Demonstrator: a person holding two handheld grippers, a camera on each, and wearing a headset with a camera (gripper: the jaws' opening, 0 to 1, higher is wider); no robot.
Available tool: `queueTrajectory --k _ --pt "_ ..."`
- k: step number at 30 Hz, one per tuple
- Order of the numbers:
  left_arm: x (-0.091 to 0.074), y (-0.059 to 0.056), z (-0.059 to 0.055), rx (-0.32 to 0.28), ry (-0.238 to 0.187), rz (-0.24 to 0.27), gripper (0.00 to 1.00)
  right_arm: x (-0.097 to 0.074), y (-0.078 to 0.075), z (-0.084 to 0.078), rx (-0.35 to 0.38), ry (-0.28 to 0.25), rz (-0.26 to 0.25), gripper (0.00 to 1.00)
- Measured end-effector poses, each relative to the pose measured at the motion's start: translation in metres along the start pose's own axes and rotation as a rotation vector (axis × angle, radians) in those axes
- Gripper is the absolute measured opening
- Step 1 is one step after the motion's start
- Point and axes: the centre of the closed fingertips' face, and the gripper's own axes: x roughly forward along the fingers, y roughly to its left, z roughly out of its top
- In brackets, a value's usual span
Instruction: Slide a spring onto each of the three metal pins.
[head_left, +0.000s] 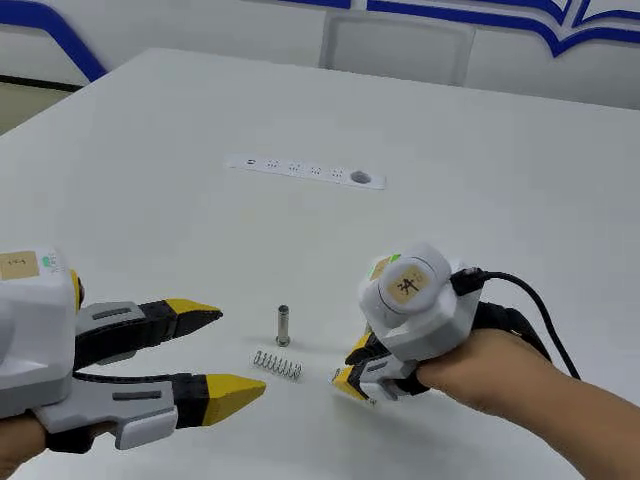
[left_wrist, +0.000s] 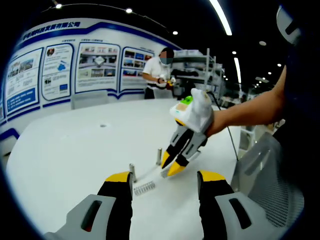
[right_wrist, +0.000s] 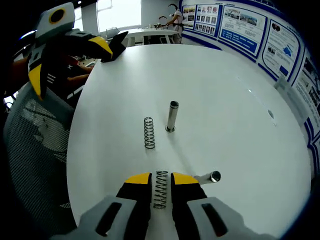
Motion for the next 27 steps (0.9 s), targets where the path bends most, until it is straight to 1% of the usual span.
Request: queueTrajectory --k 2,6,10,17,20,24,27 --pt "0.0 0.0 0.0 0.0 0.0 0.0 0.53 0.003 -0.001 -0.002 -0.003 0.02 0.003 0.16" --pt "0.0 0.0 0.0 -0.001 0.0 0.001 0.53 0.008 -0.001 -0.003 -0.008 0.042 0.012 0.16" --pt "0.0 0.0 0.0 -0.001 0.0 0.0 0.53 0.012 0.0 -0.006 -0.006 0.069 0.021 0.13" --pt "0.0 -0.001 -0.001 -0.002 0.004 -0.003 0.53 0.011 0.002 -0.007 0.018 0.073 0.034 0.12" --pt "0.001 -0.003 -0.001 0.0 0.006 -0.007 0.53 0.007 0.003 -0.007 0.025 0.058 0.031 0.12" --pt "0.003 -0.005 -0.001 0.004 0.011 -0.016 0.52 -0.004 0.005 -0.002 0.035 0.014 0.02 0.11" --pt "0.005 -0.008 0.0 0.008 0.015 -0.027 0.52 -0.015 0.006 0.002 0.05 -0.027 0.009 0.11"
